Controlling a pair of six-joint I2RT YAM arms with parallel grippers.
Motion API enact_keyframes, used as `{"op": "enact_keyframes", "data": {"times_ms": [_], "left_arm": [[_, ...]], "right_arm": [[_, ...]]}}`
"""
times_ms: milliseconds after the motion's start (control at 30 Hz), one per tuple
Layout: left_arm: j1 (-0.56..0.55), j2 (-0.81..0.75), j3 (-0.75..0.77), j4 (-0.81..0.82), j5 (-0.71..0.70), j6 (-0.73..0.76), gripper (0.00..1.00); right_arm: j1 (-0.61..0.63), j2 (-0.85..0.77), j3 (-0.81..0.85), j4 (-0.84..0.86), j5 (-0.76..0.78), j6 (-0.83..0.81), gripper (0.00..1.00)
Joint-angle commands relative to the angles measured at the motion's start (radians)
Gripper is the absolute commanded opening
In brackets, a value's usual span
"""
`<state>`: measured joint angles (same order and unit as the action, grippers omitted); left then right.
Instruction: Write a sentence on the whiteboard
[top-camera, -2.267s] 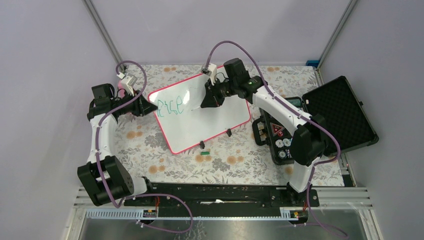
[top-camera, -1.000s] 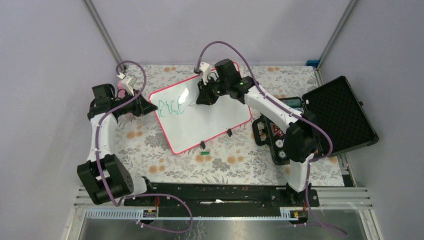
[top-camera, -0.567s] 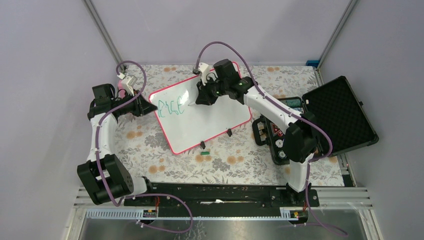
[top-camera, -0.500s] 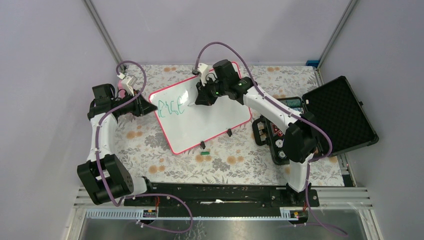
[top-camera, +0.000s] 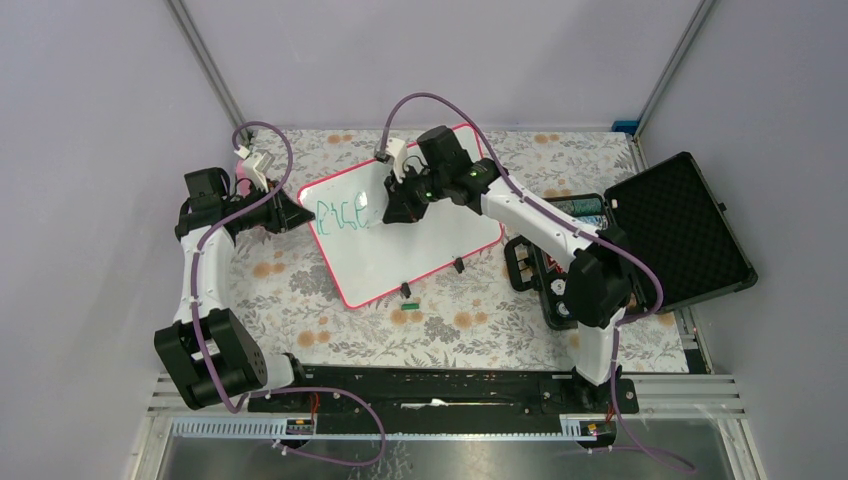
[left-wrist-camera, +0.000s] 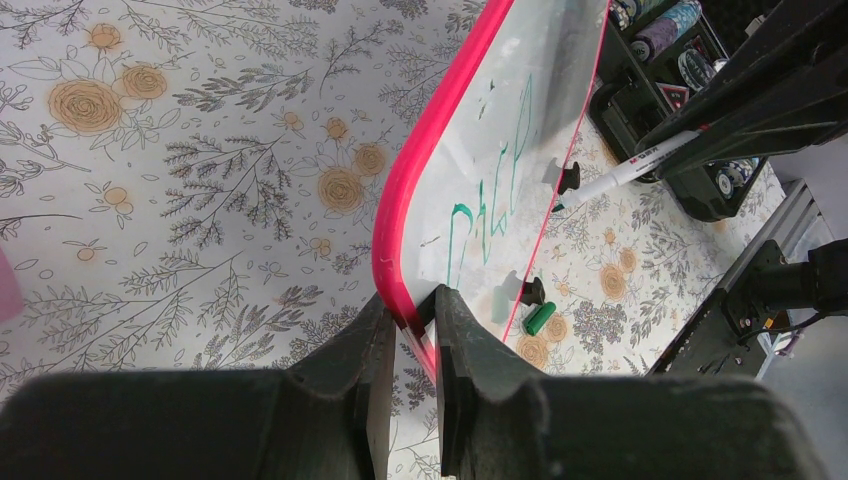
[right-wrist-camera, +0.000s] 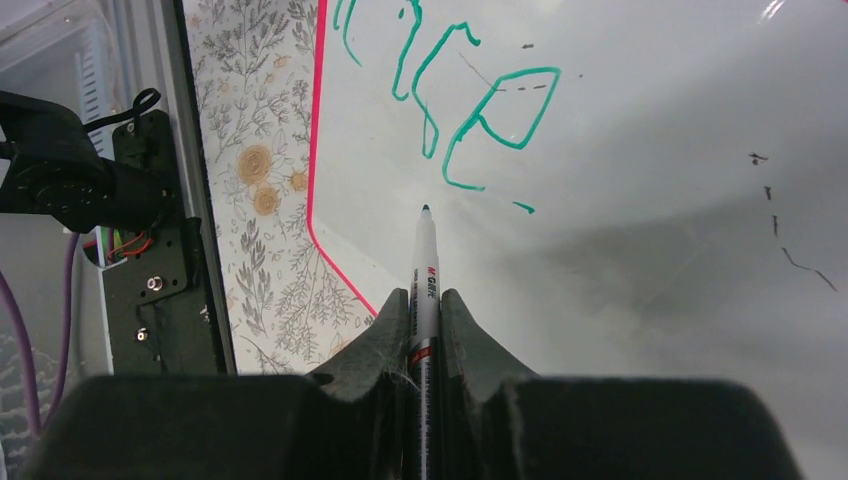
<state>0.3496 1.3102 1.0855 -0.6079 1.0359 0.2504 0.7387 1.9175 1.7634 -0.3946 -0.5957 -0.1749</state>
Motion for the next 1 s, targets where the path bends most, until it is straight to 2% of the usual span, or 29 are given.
{"op": "enact_keyframes", "data": {"times_ms": [0, 133, 467, 500, 533, 600, 667, 733, 967], "left_arm": [[-0.019, -0.017, -0.007, 0.015, 0.005, 0.041, 0.0], [-0.019, -0.028, -0.009, 0.015, -0.017, 0.052, 0.0], [-0.02, 0.013, 0.054, -0.045, -0.054, 0.104, 0.0], [-0.019, 0.012, 0.061, -0.051, -0.06, 0.109, 0.04], [-0.018, 0.011, 0.07, -0.061, -0.067, 0.116, 0.12], [-0.019, 0.004, 0.094, -0.09, -0.084, 0.14, 0.35], [-0.018, -0.014, 0.111, -0.113, -0.108, 0.162, 0.46], [-0.018, -0.034, 0.131, -0.136, -0.13, 0.185, 0.53], [-0.021, -0.069, 0.342, -0.329, -0.207, 0.329, 0.65]], "right_arm": [[-0.013, -0.076, -0.003, -0.013, -0.046, 0.006, 0.0], [-0.058, -0.083, -0.003, -0.011, -0.067, 0.001, 0.0], [-0.14, -0.081, 0.021, 0.0, -0.242, 0.008, 0.0], [-0.143, -0.081, 0.022, 0.0, -0.249, 0.019, 0.0], [-0.144, -0.083, 0.022, 0.001, -0.252, 0.038, 0.0], [-0.144, -0.083, 0.021, 0.0, -0.27, 0.076, 0.0], [-0.144, -0.084, 0.021, -0.003, -0.277, 0.109, 0.0], [-0.144, -0.087, 0.014, -0.002, -0.279, 0.137, 0.0], [-0.144, -0.11, -0.007, 0.02, -0.286, 0.238, 0.0]]}}
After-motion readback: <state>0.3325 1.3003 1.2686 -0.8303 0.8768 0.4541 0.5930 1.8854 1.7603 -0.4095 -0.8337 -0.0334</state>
